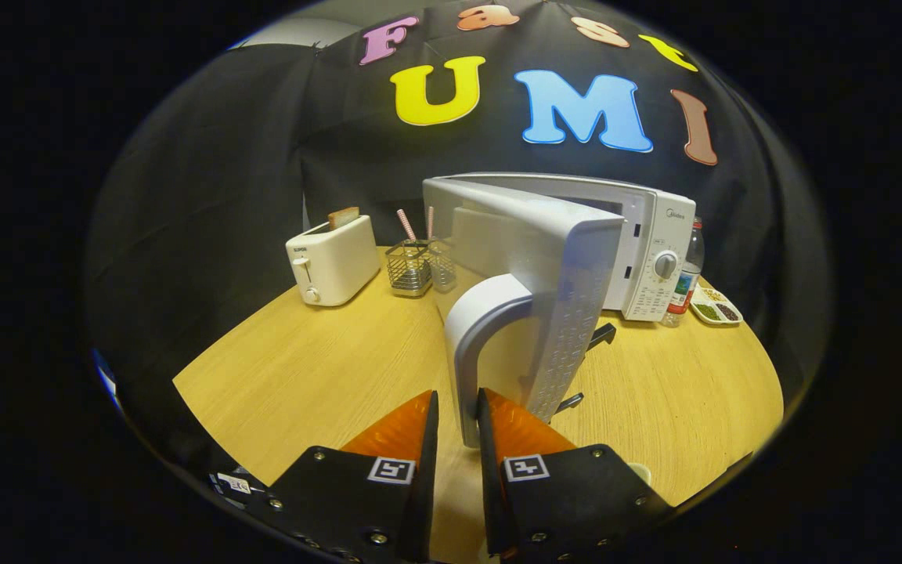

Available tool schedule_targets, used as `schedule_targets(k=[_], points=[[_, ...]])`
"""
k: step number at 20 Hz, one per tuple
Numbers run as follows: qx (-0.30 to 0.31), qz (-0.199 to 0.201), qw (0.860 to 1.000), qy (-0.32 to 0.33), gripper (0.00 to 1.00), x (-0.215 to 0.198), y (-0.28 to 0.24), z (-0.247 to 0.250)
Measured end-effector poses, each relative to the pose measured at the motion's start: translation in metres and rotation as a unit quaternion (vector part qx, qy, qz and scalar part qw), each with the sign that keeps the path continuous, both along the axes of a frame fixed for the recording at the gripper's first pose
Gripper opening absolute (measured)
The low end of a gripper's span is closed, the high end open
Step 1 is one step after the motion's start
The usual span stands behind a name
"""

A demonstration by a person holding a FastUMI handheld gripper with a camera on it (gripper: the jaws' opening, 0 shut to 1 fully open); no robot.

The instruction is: Open the microwave, put the food inside, and close the microwave door.

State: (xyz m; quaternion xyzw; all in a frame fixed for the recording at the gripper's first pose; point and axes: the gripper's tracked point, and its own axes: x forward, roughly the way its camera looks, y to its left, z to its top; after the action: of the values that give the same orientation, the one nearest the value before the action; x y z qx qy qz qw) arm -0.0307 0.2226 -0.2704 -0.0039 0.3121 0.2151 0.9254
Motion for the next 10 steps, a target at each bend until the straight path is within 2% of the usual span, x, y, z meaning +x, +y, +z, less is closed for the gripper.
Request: schedule_targets(k=[10], points=[[-0.005,0.073,0.997,-0.013,0.28,-0.039,0.072,0.005]])
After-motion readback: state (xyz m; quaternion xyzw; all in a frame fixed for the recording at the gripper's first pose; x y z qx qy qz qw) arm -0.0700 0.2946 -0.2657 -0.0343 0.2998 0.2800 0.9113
